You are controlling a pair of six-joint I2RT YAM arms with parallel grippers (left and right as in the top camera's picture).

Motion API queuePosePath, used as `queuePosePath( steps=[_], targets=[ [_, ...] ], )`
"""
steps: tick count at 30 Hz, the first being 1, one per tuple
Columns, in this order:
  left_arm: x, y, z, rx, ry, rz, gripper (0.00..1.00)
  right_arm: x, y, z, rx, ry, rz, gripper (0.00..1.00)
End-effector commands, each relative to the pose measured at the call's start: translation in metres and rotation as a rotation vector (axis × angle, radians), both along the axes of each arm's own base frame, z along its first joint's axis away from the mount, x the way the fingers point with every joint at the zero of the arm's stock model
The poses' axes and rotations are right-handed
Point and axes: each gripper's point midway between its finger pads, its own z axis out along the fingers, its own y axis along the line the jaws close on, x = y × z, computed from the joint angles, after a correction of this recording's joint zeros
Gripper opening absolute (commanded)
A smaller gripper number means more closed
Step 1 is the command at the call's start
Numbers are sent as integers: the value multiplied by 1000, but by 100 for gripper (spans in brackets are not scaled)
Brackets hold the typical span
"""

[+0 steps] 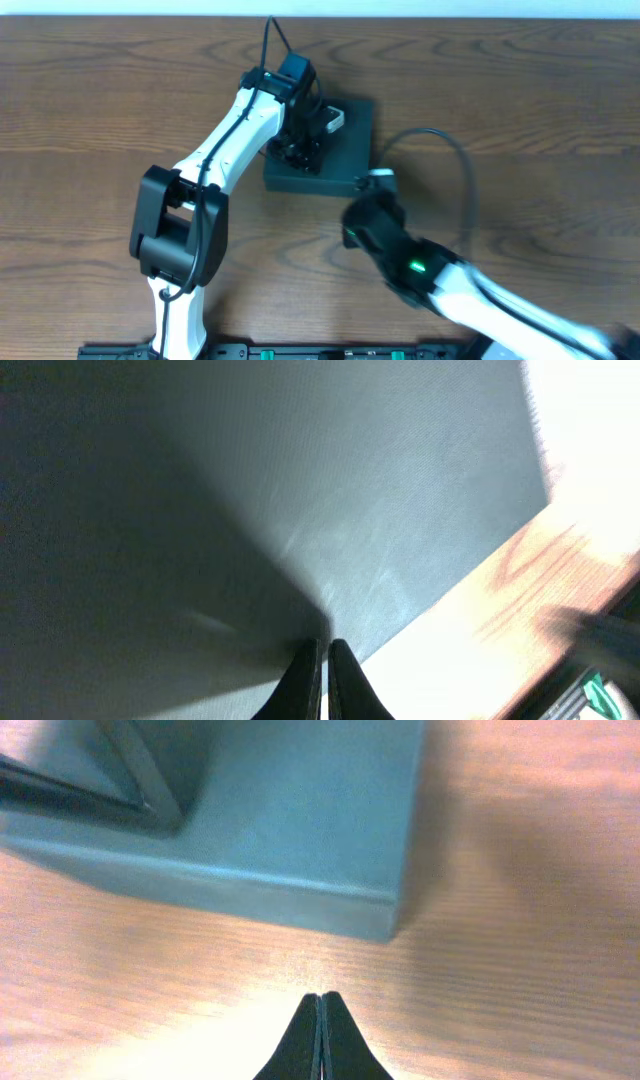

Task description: Pack container

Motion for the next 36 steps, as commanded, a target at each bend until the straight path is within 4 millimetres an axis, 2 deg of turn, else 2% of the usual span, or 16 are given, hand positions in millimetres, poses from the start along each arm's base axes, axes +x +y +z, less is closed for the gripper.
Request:
queuePosePath(
  steps=[1,4,7,9,11,14,18,20,21,22,25,27,36],
  targets=[
    [7,18,62,-14,-117,88,6,-18,-6,57,33,-122,130,2],
    [-16,43,114,14,-209,113,6,-45,-26,78,66,-130,193,2],
    [-45,62,145,26,-268,162,6,-68,-51,82,95,-97,186,1],
    [-68,70,155,7,-300,181,6,-80,-68,82,86,-87,168,1],
    [-90,79,156,-11,-327,201,6,-88,-80,82,96,-72,140,1],
    [-126,93,141,-35,-361,231,6,-100,-81,80,126,-44,168,1],
    [-158,104,100,-55,-341,308,6,-113,-88,58,68,56,181,2],
    [-171,109,78,-57,-317,351,6,-113,-87,55,65,74,172,40],
    [-175,110,70,-61,-305,382,34,-113,-87,55,85,83,152,99],
    [-177,112,63,-65,-285,428,95,-113,-87,55,105,95,130,99],
    [-188,116,49,-40,-183,545,95,-113,-87,55,116,103,116,99],
    [-194,118,44,-21,-155,555,95,-113,-87,55,115,104,117,99],
    [-197,119,42,-11,-144,555,95,-113,-87,54,115,104,116,99]
  ],
)
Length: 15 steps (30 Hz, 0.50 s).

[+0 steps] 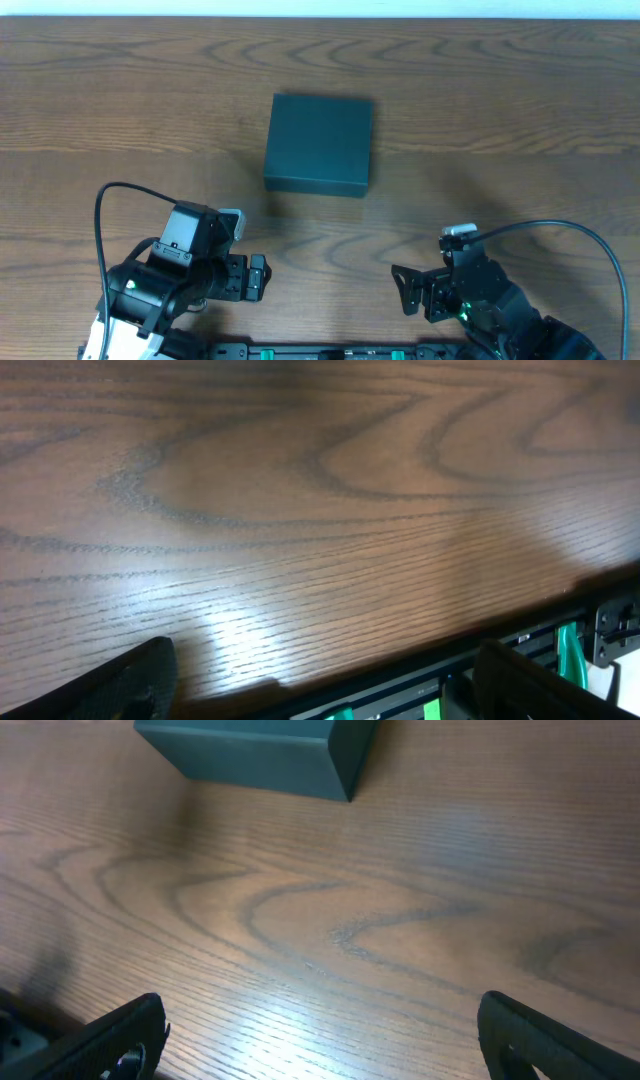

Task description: Pack container

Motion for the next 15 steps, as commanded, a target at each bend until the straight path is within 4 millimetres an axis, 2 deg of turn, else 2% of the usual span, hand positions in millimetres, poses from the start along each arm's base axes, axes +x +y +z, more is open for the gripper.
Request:
queuePosePath(
  steps=[1,9,12,15],
  targets=[
    [0,1,0,1,4,19,95,1,0,2,11,6,-16,99],
    [1,4,2,5,-20,25,95,1,0,2,11,6,-16,99],
    [18,24,9,81,-139,90,95,1,0,2,12,6,-16,99],
    [43,46,30,114,-355,190,95,1,0,2,12,6,-16,99]
  ],
)
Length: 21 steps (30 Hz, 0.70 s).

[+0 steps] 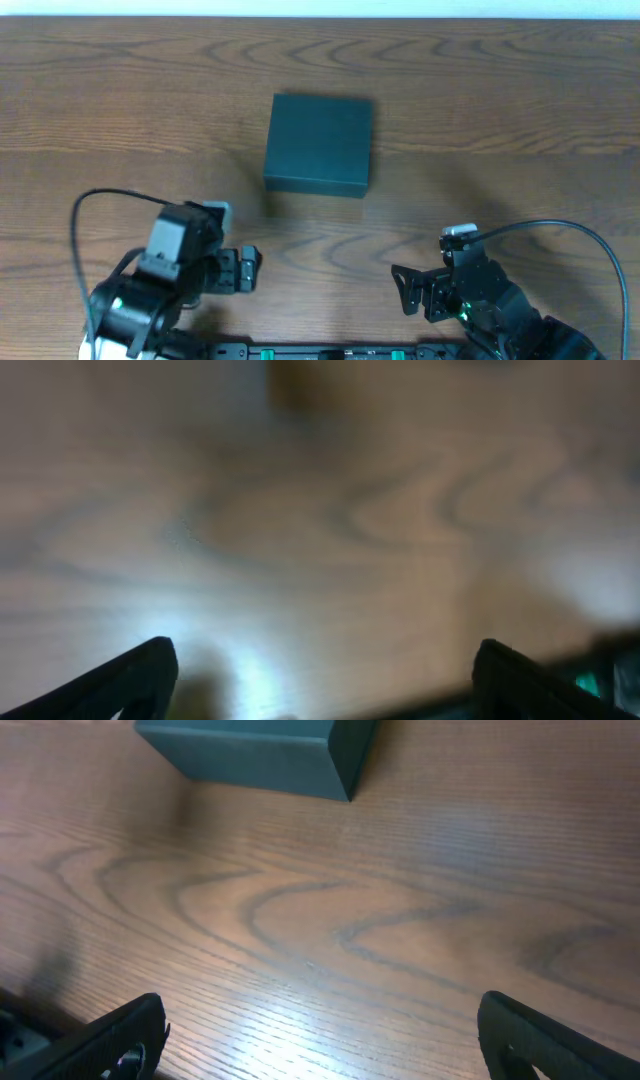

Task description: Pack container

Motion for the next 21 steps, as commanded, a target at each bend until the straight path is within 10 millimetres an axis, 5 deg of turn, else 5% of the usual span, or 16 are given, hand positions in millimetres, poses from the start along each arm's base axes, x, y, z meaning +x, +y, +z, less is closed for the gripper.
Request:
queuePosePath(
  steps=[1,6,13,17,21],
  targets=[
    [18,31,13,90,-190,97,96,1,-1,2,8,2,-13,99],
    [29,52,1,162,-394,103,95,1,-1,2,8,2,-13,99],
    [33,65,-62,171,-466,155,95,1,-1,2,7,2,-14,99],
    [35,67,-73,172,-504,169,95,1,-1,2,8,2,-13,99],
    [38,74,-64,214,-565,179,95,1,-1,2,8,2,-13,99]
  ],
)
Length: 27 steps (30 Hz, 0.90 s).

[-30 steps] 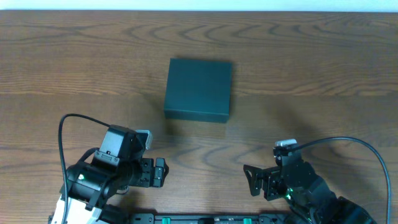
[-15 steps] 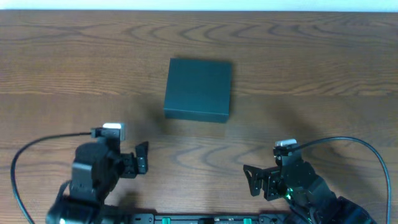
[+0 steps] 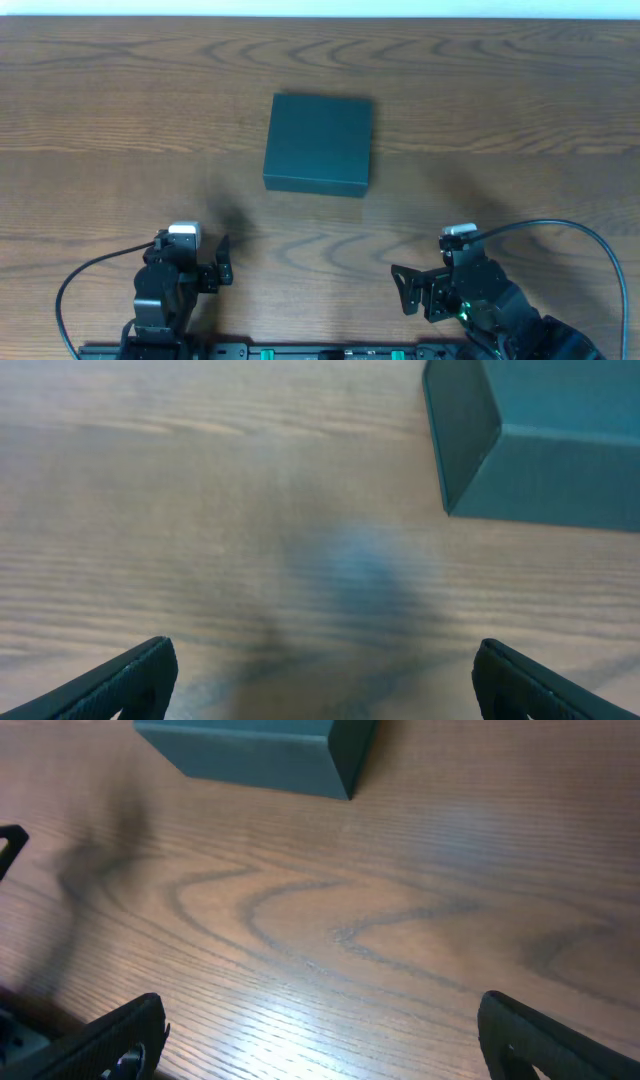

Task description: Pack container

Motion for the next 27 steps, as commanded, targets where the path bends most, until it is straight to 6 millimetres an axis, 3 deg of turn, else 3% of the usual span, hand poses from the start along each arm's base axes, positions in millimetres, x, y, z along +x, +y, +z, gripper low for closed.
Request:
queuePosePath(
  steps=[1,9,27],
  targets=[
    [2,10,0,52,-28,32,95,1,-1,2,9,0,-14,99],
    [3,9,14,44,-98,33,95,1,-1,2,9,0,-13,99],
    [3,9,14,41,-97,32,95,1,-1,2,9,0,-14,99]
  ],
)
